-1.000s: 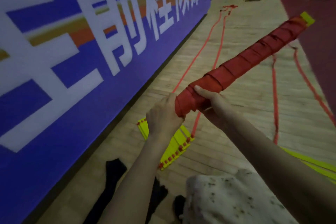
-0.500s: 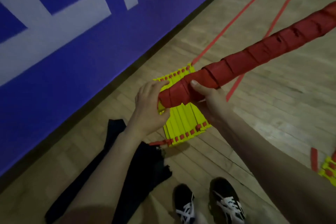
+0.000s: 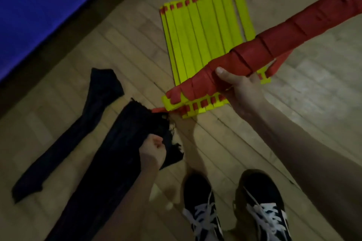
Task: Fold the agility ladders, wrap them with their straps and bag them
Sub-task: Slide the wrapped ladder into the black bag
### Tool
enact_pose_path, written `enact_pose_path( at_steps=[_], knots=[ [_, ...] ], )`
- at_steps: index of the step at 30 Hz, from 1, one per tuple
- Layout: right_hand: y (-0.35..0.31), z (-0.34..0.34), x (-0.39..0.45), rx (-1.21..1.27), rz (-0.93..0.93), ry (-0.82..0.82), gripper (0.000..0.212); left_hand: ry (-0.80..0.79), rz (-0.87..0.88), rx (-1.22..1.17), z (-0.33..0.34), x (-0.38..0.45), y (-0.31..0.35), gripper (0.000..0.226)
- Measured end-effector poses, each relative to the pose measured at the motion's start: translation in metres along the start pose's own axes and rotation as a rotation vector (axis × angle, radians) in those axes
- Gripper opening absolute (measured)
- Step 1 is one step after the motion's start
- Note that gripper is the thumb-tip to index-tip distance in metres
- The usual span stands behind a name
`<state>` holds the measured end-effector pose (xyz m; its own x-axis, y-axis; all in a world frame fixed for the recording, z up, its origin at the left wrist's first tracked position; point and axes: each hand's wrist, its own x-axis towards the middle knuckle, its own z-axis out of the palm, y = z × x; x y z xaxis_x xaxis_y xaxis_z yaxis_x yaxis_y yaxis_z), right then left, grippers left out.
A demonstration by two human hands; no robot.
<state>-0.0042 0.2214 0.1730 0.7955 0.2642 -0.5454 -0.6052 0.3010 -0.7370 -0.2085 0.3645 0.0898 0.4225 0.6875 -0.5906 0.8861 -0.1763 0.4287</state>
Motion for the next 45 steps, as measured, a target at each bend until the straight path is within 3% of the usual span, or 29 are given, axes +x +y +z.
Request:
enact_pose_path(
  at_steps=[3, 6, 8, 11, 15, 20, 27, 29, 34, 39, 43, 45],
  knots=[
    [0.028, -0.011, 0.009, -0.022, 0.013, -0.014, 0.056, -0.115, -0.013, 0.083, 0.031, 0.013, -0.034, 0.032],
    [0.047, -0.019, 0.016, -0.071, 0.021, -0.040, 0.050, 0.002, 0.017, 0.162, 0.050, 0.022, -0.044, 0.050],
    [0.055, -0.024, 0.019, -0.094, 0.012, -0.057, 0.055, 0.102, 0.045, 0.197, 0.055, 0.027, -0.042, 0.044],
    [0.069, -0.034, 0.025, -0.116, 0.001, -0.054, 0.067, 0.180, 0.089, 0.209, 0.062, 0.035, -0.041, 0.014],
    [0.081, -0.046, 0.026, -0.163, 0.001, -0.042, 0.063, 0.225, -0.033, -0.041, 0.056, 0.031, -0.028, 0.009],
    [0.088, -0.043, 0.025, -0.161, 0.015, -0.058, 0.068, 0.324, 0.097, -0.320, 0.031, 0.008, -0.016, 0.010],
    [0.084, -0.021, 0.022, -0.095, -0.008, -0.105, 0.062, 0.242, 0.114, -0.519, 0.001, -0.015, -0.009, 0.022],
    [0.080, -0.015, 0.020, -0.055, 0.004, -0.121, 0.062, 0.225, 0.067, -0.553, 0.000, -0.019, -0.008, 0.022],
    [0.088, -0.009, 0.008, -0.069, 0.052, -0.181, 0.067, 0.160, -0.232, -0.895, 0.003, -0.014, 0.004, 0.025],
    [0.101, -0.008, 0.003, -0.097, 0.041, -0.194, 0.074, 0.278, -0.141, -0.730, -0.002, -0.012, 0.004, 0.041],
    [0.099, -0.007, 0.003, -0.076, 0.034, -0.208, 0.073, 0.439, 0.024, -0.483, -0.005, -0.012, 0.002, 0.017],
    [0.099, -0.007, 0.001, -0.087, 0.034, -0.211, 0.073, 0.473, 0.121, -0.402, -0.006, -0.015, 0.016, 0.020]
  ],
)
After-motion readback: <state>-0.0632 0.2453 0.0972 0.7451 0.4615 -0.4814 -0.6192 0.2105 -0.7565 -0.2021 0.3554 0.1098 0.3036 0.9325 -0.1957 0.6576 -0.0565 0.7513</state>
